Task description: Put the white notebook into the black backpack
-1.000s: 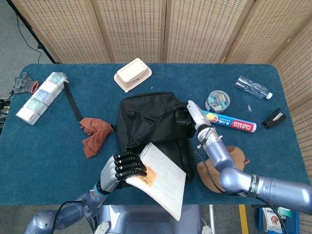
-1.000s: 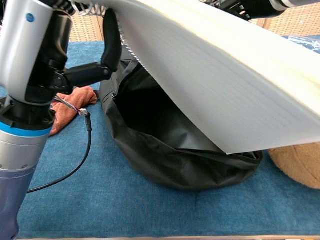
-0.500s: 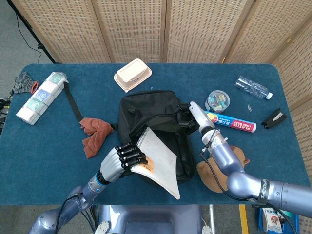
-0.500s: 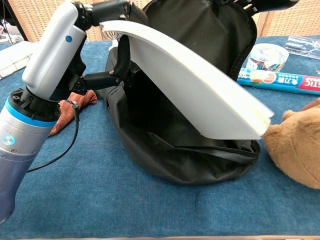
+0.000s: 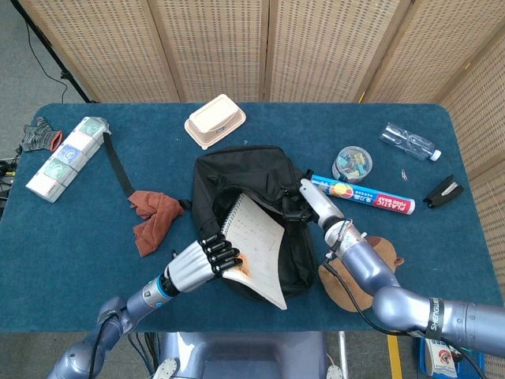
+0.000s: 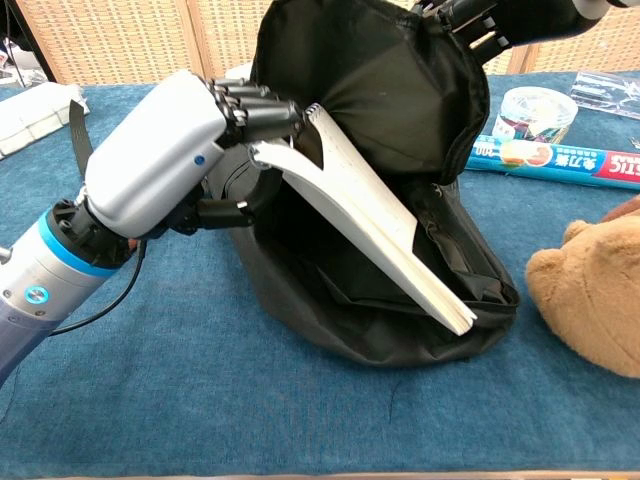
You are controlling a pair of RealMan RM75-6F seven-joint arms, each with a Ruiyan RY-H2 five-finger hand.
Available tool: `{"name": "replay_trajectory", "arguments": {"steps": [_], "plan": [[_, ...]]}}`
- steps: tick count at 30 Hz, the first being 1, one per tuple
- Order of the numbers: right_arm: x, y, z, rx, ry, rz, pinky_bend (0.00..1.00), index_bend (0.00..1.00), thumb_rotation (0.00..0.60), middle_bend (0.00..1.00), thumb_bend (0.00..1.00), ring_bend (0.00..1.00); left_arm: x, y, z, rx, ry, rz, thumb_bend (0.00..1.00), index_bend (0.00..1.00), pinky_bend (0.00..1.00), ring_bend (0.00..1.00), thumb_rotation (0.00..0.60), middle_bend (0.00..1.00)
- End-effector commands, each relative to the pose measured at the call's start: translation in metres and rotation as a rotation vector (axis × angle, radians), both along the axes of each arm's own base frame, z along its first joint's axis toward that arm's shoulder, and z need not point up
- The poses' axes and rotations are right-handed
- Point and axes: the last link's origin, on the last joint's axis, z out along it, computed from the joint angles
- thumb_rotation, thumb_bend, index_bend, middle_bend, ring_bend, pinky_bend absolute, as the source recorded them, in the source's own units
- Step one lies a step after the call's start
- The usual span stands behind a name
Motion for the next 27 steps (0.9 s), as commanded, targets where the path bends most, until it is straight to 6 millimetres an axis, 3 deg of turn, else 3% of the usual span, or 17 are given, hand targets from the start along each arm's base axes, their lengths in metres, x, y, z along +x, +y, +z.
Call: {"name": "replay_trajectory", "arguments": {"steps": [1, 12, 27], "plan": [[0.001, 0.002, -0.001, 0.011, 0.004, 0.007, 0.48, 0.58, 0.600, 0.48, 0.73, 0.35, -0.003, -0.001, -0.003, -0.021, 0.005, 0.028, 0.70, 0.78, 0.52, 0.53, 0.600, 0.63], [0.006, 0.005, -0.003, 0.026, -0.005, 0.015, 0.48, 0.58, 0.600, 0.48, 0.73, 0.35, -0.005, 0.011, -0.006, -0.007, 0.001, 0.128, 0.69, 0.78, 0.56, 0.54, 0.600, 0.63], [0.009, 0.014, -0.006, 0.060, -0.004, 0.037, 0.48, 0.58, 0.600, 0.48, 0.73, 0.35, -0.012, 0.028, -0.017, 0.072, 0.180, 0.203, 0.69, 0.78, 0.56, 0.54, 0.600, 0.63]]}}
